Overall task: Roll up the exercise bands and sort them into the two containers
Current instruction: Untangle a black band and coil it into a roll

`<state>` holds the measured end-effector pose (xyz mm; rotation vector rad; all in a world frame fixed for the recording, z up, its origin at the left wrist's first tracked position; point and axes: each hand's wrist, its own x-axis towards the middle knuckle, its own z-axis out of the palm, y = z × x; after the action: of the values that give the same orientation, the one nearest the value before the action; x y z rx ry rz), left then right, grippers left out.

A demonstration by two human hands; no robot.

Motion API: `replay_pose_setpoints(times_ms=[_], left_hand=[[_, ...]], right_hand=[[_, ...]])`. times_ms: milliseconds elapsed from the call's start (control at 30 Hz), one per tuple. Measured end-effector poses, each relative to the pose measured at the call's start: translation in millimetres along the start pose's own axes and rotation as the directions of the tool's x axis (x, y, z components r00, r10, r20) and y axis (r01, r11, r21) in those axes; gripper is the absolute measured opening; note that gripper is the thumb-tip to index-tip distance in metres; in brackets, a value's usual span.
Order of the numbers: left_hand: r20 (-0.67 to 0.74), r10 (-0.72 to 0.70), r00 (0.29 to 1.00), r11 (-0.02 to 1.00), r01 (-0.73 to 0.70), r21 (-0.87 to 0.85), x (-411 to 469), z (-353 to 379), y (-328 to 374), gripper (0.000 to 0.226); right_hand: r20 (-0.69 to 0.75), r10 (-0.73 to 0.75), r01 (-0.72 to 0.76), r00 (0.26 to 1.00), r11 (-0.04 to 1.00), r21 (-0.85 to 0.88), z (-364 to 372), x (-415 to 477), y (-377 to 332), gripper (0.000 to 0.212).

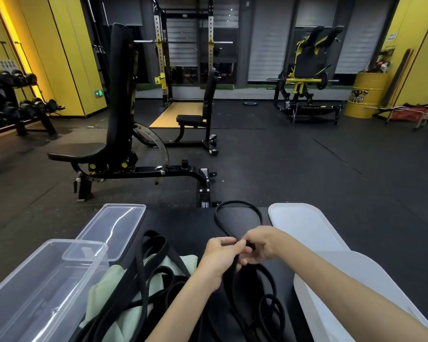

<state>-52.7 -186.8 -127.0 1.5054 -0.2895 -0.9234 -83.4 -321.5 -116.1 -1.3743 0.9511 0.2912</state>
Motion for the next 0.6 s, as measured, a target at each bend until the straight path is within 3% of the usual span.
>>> replay_pose_setpoints(times_ms=[100,200,300,467,600], left_hand=[[0.028,0.000,1.000,1.000,0.000,-0.009,-1,3,4,0.029],[0.070,-0.047,0.996,0.997,0.052,-0.064,-4,7,11,0.022],[0.098,-0.077,0.992,0.990,0.088,-0.109,-2,6,15,0.030],[0.171,-0.052,0.984,0.983,0.080,-0.165,7,2,19,0.037],[0.218,0.011,0.976,0.969,0.044,-0.244,10,0,21,0.039]], right_hand=[[0.019,-0.005,0.005,1.000,1.000,-0.007,-4,-2,-8,0.023],[0.040,-0.094,0.079,0.995,0.956,0.281,-8,7,-25,0.017],[0.117,-0.249,0.136,0.961,0.801,0.584,-10,15,-48,0.022],[0.153,-0.448,0.255,0.881,0.720,0.645,-5,16,-85,0.024],[0.073,-0.618,0.357,0.782,0.542,0.761,-7,19,-112,0.025]])
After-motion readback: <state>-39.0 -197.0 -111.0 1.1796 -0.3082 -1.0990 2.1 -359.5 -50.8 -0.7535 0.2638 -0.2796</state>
